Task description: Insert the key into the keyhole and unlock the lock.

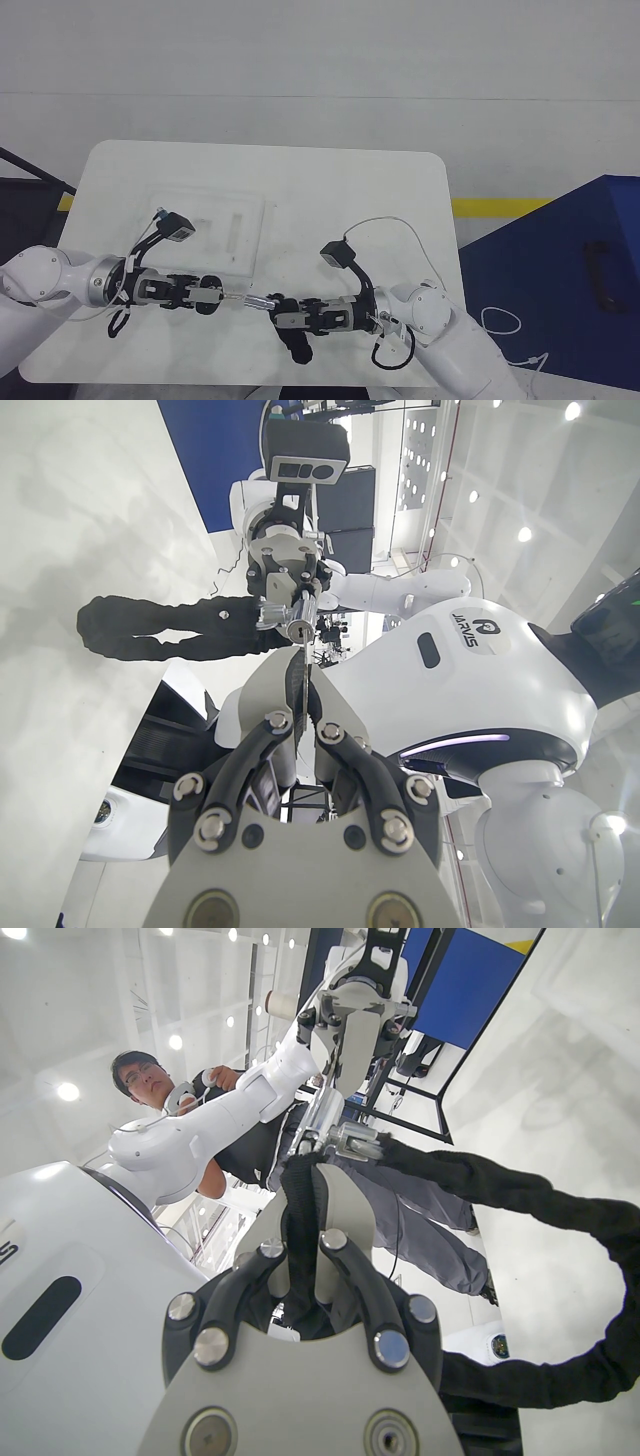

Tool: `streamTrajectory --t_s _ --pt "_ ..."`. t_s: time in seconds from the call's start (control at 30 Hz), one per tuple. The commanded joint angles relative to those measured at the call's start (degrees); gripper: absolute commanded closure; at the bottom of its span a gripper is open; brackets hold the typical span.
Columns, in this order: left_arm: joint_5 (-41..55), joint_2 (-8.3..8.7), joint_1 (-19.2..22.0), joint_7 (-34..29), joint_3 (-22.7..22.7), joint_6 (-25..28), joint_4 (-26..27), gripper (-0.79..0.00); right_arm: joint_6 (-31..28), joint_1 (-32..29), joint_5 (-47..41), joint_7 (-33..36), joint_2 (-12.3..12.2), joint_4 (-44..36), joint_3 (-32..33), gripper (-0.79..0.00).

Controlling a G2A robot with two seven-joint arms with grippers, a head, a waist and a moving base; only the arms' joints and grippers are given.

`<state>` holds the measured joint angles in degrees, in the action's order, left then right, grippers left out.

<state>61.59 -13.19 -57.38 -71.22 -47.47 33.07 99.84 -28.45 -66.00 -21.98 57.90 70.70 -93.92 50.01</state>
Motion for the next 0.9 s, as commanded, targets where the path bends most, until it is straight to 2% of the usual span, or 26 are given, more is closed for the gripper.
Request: streamTrajectory --t_s 0.0,0.87 --pt "-0.29 -0.11 -0.37 -0.24 -0.44 -0.25 0.01 0.000 0.05 0.07 -0.03 0.07 -0.01 0.03 0.01 0.000" --pt "-3.41 -1.42 -6.05 -1.39 -7.71 -1.40 0.51 0.000 0.60 0.38 0.60 -0.07 0.05 -0.28 -1.09 0.000"
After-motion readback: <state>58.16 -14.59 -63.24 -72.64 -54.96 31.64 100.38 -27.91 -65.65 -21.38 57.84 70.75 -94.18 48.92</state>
